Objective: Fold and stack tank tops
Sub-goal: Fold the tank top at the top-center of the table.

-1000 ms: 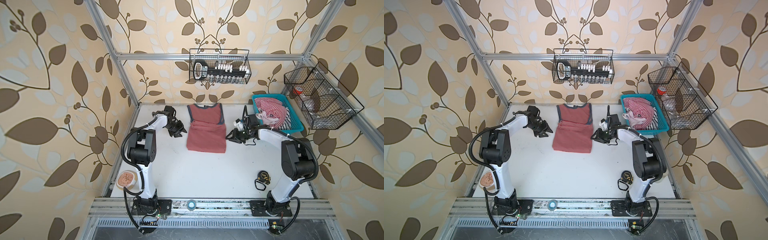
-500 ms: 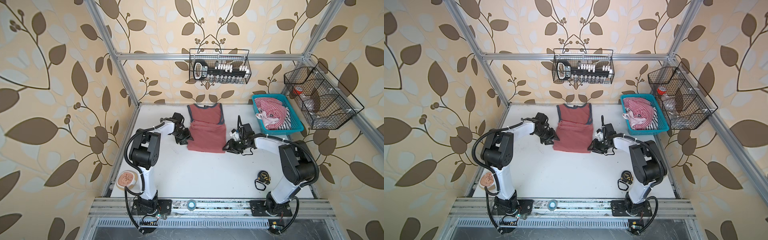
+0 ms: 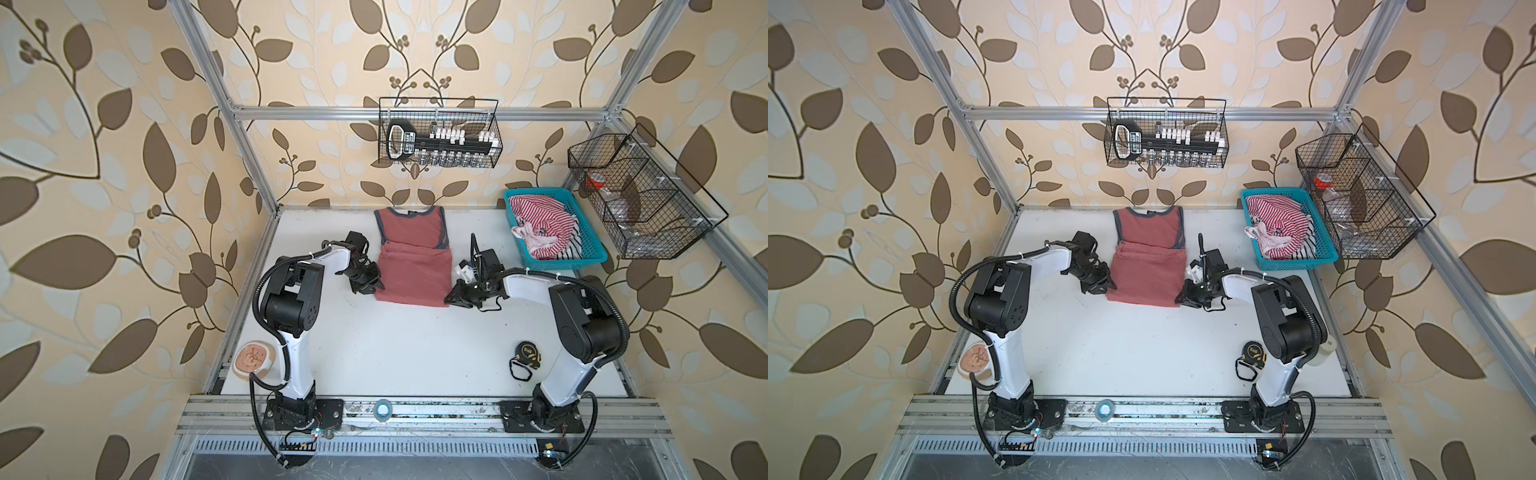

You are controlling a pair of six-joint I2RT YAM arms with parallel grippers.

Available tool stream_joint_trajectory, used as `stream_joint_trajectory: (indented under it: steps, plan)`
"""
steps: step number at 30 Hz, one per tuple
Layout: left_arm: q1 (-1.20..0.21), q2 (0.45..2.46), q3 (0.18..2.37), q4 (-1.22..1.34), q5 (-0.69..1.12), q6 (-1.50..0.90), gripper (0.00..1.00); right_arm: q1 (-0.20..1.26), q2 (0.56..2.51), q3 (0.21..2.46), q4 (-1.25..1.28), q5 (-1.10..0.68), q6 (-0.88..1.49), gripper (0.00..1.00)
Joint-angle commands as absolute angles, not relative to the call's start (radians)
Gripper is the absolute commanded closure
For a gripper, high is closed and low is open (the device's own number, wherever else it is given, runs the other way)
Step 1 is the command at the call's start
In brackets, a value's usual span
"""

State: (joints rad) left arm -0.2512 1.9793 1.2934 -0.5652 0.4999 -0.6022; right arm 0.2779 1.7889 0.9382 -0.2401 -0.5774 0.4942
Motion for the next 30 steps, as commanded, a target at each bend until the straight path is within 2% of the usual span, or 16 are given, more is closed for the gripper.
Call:
stream_joint_trajectory:
  steps: [1, 4, 14, 23, 30]
  plan:
    - [-0.276, 1.973, 1.275, -0.569, 0.532, -0.597, 0.86, 0.283, 1.81, 0.922, -0.228, -0.592, 0.493, 0.96]
    - [-0.283, 1.951, 1.251, -0.573, 0.531, -0.599, 1.0, 0.285, 1.8, 0.917, -0.227, -0.595, 0.492, 1.0]
    - [-0.315, 1.769, 1.098, -0.626, 0.487, -0.599, 1.0, 0.356, 1.582, 0.785, -0.3, -0.536, 0.455, 1.0]
    - [-0.417, 1.51, 0.898, -0.647, 0.445, -0.678, 1.0, 0.477, 1.197, 0.572, -0.369, -0.44, 0.567, 1.0]
    - [-0.483, 1.238, 0.786, -0.698, 0.409, -0.768, 1.0, 0.562, 0.919, 0.518, -0.498, -0.39, 0.659, 1.0]
